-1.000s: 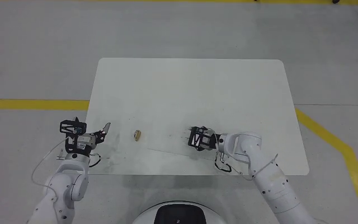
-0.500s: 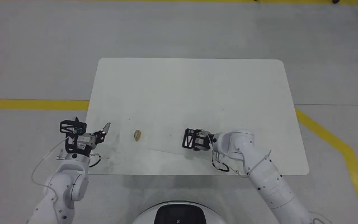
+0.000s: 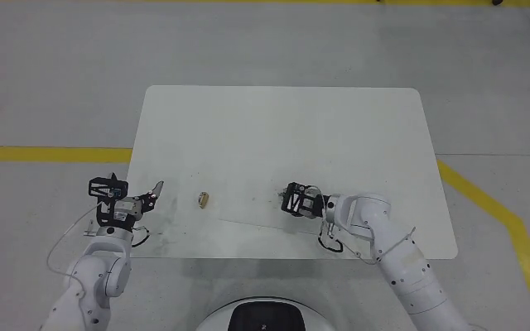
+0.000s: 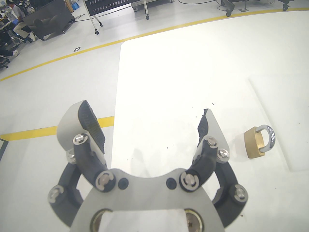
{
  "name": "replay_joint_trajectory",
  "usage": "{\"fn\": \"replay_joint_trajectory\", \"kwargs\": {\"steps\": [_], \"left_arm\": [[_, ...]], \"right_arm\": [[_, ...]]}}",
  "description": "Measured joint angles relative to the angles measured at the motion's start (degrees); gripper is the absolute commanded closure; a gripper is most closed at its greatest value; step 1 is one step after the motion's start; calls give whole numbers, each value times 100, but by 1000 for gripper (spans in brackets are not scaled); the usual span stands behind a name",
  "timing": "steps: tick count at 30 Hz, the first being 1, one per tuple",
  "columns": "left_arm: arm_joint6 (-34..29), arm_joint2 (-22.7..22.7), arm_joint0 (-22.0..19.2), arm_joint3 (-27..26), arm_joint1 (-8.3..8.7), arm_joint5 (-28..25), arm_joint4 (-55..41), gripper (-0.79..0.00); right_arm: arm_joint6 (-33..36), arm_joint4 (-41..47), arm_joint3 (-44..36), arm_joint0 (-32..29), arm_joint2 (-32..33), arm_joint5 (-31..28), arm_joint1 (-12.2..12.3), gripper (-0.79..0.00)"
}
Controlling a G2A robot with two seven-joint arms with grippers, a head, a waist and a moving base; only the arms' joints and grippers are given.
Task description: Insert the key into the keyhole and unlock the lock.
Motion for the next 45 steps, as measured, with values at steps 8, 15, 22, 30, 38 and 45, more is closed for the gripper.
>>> {"fn": "replay_joint_trajectory", "kwargs": {"steps": [8,15,22,30,38,45], "left_arm": [[0,0,0,0,0,0,0,-785],[0,0,0,0,0,0,0,-785],[0,0,0,0,0,0,0,-785],[236,-171,234,-322,-1,-621,-734,-785],[-1419,-994,952,-1396,156,-3451,-3970,-785],[-4292,-859,481,-1636,423,-3753,-7241,-785]], "right_arm": [[-1802,653,111,-441,615,-206,100,0],[-3186,1351,835,-338,860,-1267,170,0],[-3178,1342,843,-333,851,-1249,172,0],[-3173,1351,837,-338,844,-1238,171,0],[-2601,2901,1049,-71,325,-1245,58,0],[-1476,4993,1416,569,-358,-1249,89,0]]}}
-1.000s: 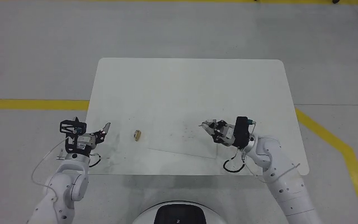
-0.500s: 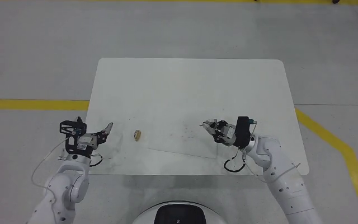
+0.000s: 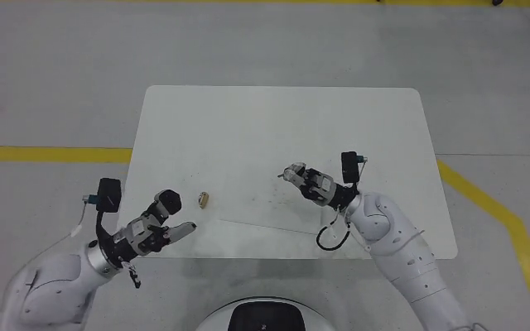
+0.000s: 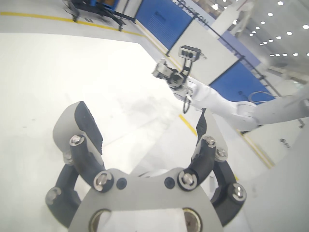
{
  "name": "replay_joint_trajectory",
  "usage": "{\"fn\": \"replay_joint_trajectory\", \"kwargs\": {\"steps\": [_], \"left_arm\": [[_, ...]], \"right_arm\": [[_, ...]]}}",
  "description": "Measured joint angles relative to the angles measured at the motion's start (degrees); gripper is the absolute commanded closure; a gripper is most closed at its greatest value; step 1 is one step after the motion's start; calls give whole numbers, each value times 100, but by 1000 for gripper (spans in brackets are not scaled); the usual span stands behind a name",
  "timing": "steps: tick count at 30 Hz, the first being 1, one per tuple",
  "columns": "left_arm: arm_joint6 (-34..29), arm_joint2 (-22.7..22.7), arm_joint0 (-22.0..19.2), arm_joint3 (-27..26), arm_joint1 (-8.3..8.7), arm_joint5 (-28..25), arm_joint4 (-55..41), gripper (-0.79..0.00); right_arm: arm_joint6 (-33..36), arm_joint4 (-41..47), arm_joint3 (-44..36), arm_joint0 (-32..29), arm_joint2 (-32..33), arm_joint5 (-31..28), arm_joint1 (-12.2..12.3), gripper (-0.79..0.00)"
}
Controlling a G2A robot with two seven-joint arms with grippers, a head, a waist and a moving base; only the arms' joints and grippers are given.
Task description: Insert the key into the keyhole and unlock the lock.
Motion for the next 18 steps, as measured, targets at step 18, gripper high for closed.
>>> {"fn": "replay_joint_trajectory", "kwargs": {"steps": [18], "left_arm": [[-1340,1968,-2617,1324,46,911,-1011,-520]], "right_arm": [[1788,2551,-191,396,-502,0,305,0]]}}
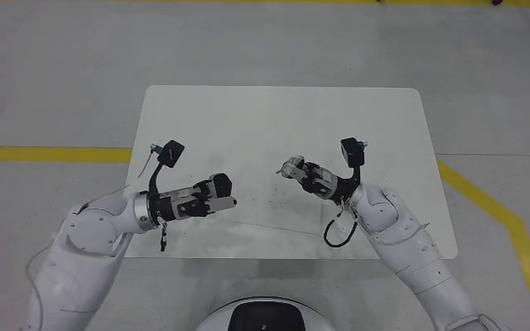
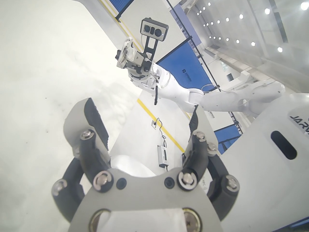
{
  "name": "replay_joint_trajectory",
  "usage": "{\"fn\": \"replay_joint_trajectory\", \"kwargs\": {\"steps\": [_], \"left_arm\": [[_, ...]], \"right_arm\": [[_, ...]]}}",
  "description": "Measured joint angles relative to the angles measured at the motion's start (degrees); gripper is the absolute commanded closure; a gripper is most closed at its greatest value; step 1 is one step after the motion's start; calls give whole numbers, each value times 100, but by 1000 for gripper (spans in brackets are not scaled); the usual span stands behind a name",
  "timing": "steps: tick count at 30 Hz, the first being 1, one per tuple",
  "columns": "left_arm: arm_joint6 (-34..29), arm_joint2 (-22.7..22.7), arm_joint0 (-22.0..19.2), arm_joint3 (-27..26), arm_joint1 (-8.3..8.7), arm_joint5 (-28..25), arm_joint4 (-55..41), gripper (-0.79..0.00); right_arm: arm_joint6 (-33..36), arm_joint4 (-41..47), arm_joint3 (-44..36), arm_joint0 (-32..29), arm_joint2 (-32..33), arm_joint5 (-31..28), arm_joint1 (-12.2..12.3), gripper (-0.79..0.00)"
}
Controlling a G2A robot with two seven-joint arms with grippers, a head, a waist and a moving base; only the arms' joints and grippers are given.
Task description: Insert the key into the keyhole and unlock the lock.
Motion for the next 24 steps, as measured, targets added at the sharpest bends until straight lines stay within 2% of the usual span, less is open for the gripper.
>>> {"fn": "replay_joint_trajectory", "kwargs": {"steps": [3,7,13,24], "left_arm": [[270,306,-128,-46,-33,99,444,-480],[586,613,-255,-63,-70,237,835,-480],[907,902,-483,175,-117,428,872,-391],[1153,1280,-782,409,-180,511,818,-336]], "right_arm": [[299,276,-15,73,-103,0,26,0],[537,501,16,153,-182,0,41,0],[763,781,27,176,-183,0,69,0],[1094,1064,100,208,-192,0,67,0]]}}
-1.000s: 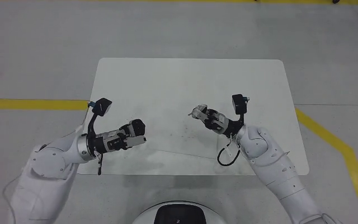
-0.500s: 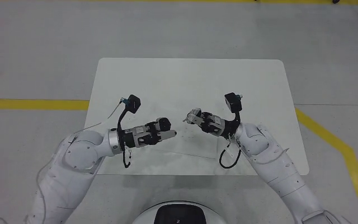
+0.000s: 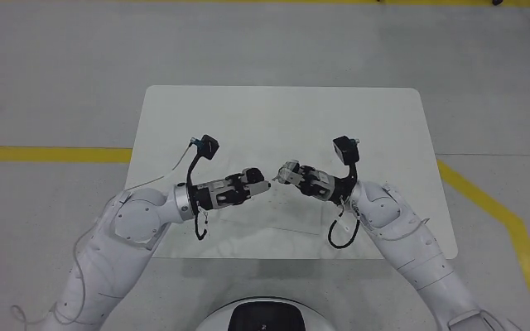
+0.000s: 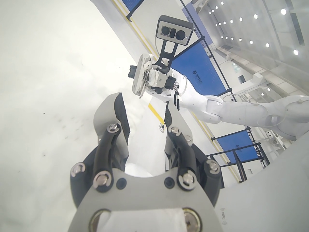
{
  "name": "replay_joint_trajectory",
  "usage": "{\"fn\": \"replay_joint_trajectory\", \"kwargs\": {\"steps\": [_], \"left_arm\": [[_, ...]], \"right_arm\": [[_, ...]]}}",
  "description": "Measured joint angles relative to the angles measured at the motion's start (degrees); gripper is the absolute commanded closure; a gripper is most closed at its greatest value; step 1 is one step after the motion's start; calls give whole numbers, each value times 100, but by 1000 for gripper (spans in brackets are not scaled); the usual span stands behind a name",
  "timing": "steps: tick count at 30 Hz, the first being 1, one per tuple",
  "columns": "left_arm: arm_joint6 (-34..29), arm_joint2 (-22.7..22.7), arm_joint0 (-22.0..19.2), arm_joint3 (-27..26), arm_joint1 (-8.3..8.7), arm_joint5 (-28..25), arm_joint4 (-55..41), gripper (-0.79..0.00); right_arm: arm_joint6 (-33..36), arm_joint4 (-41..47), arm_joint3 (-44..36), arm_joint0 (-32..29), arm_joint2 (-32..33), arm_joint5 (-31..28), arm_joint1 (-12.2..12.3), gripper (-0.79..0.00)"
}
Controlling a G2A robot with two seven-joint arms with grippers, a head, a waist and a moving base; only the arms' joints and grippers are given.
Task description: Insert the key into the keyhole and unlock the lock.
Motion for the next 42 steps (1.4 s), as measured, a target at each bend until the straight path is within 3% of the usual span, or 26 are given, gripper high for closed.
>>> {"fn": "replay_joint_trajectory", "kwargs": {"steps": [12,23,25,42], "left_arm": [[245,333,-168,156,-57,109,221,-246],[380,384,-215,198,-71,171,281,-74],[382,387,-219,205,-71,171,282,0],[521,220,-184,253,-43,81,418,0]], "right_arm": [[180,93,55,9,10,0,-37,0],[415,153,120,63,-27,0,-78,0],[451,159,144,85,-33,0,-88,0],[755,269,257,130,21,0,-123,0]]}}
